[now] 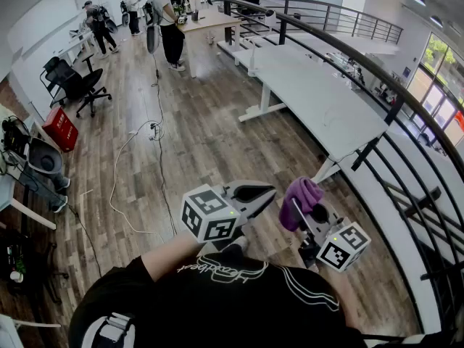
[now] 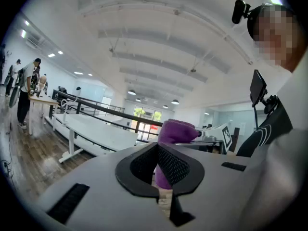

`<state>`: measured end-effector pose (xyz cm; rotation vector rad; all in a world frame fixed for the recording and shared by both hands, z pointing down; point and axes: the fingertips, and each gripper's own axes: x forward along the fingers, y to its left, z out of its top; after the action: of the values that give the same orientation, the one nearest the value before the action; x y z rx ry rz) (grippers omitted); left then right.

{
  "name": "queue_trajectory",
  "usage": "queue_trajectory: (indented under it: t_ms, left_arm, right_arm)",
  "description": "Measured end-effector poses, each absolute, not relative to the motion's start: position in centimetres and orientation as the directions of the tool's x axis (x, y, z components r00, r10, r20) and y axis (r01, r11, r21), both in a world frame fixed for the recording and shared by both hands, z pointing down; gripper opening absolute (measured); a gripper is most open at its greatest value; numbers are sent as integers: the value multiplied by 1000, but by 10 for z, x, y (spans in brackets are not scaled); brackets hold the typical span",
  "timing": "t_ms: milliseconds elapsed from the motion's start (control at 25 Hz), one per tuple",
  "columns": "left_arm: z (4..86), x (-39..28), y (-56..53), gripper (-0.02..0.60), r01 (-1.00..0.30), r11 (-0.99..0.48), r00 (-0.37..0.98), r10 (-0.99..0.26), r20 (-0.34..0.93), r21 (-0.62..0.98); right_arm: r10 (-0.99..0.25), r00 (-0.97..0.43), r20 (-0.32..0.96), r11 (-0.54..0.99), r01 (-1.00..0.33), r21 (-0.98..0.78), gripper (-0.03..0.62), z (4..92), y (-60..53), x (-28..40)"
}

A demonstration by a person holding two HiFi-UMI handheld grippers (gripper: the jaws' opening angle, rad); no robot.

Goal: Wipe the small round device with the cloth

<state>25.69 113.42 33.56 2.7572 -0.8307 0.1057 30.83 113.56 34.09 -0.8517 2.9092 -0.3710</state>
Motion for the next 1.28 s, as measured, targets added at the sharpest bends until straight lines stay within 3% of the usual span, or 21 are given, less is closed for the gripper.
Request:
queue_trajectory:
  t_ms: [760, 1280]
  left_arm:
    - [348, 246, 1101, 8, -568, -781, 823, -546, 158, 260]
    - [383, 198, 919, 8, -583, -743, 812, -551, 193, 329]
  right_arm:
    - [-524, -851, 28, 820, -514, -253, 61, 362, 1108, 299]
    - [-522, -850, 71, 795, -515, -321, 61, 395, 926, 259]
